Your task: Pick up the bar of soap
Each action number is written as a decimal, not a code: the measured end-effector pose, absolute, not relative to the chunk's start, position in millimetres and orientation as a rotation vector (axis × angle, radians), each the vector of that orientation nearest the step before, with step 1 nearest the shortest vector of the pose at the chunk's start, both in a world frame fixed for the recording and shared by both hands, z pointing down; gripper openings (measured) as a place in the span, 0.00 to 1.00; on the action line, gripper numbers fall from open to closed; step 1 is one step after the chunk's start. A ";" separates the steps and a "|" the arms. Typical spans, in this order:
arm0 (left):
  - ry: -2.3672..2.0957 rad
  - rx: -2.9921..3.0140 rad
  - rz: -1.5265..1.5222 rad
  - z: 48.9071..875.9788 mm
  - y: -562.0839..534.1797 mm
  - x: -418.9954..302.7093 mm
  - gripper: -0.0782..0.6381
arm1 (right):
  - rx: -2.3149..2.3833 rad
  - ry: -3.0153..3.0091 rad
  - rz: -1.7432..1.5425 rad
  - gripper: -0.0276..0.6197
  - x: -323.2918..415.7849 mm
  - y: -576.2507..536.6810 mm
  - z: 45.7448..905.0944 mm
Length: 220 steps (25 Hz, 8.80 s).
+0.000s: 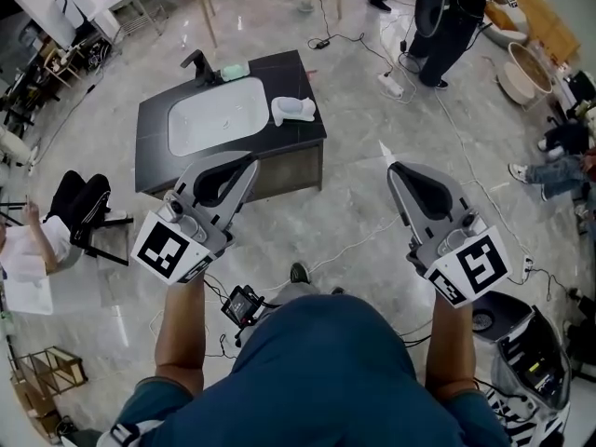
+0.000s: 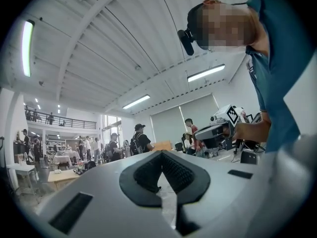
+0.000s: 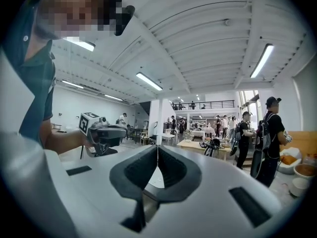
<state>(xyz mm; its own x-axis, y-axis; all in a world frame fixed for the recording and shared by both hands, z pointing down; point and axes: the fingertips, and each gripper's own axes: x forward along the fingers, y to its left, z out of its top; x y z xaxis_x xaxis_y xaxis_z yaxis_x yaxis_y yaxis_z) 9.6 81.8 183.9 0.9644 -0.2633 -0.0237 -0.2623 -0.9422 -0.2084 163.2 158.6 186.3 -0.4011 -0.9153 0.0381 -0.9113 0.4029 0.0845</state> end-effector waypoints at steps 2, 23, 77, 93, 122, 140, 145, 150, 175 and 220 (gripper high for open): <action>0.381 -2.907 0.007 183.4 66.3 4.7 0.11 | 1.685 -2.551 -0.080 0.07 157.7 143.7 186.2; 0.417 -2.950 -0.028 208.6 -42.0 11.4 0.11 | 1.626 -2.547 -0.021 0.07 163.1 24.8 209.9; 0.637 -3.016 -0.105 265.6 -327.5 42.2 0.11 | 1.322 -2.627 0.238 0.07 178.5 -293.9 306.4; 0.776 -3.053 -0.173 289.7 -346.5 38.2 0.11 | 1.001 -2.648 0.344 0.10 157.5 -330.9 398.9; 0.874 -3.135 -0.286 339.5 -360.4 28.9 0.11 | 0.232 -2.196 0.225 0.48 121.3 -303.6 616.3; 0.917 -3.155 -0.278 357.3 -367.7 19.6 0.11 | 0.047 -2.033 0.069 0.48 124.2 -296.7 672.0; 0.918 -3.167 -0.291 358.6 -367.3 21.9 0.11 | 0.058 -2.026 -0.031 0.48 126.4 -296.9 675.2; 0.921 -3.161 -0.278 358.0 -366.2 23.6 0.11 | 0.097 -2.031 -0.053 0.45 126.8 -296.1 676.0; 0.878 -3.158 -0.266 352.4 -355.6 27.8 0.11 | 0.242 -2.089 0.015 0.44 132.5 -296.4 646.1; 0.847 -3.140 -0.253 335.7 -319.0 29.8 0.11 | 0.620 -2.201 0.035 0.44 157.7 -360.7 566.3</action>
<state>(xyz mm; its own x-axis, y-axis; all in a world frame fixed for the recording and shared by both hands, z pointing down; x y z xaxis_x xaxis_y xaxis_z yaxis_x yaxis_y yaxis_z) 29.8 -319.0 335.7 0.8536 -0.4888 0.1803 -0.5075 -0.8583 0.0758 157.7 -360.7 566.3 -0.5345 -0.4210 0.7329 -0.4438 0.8777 0.1805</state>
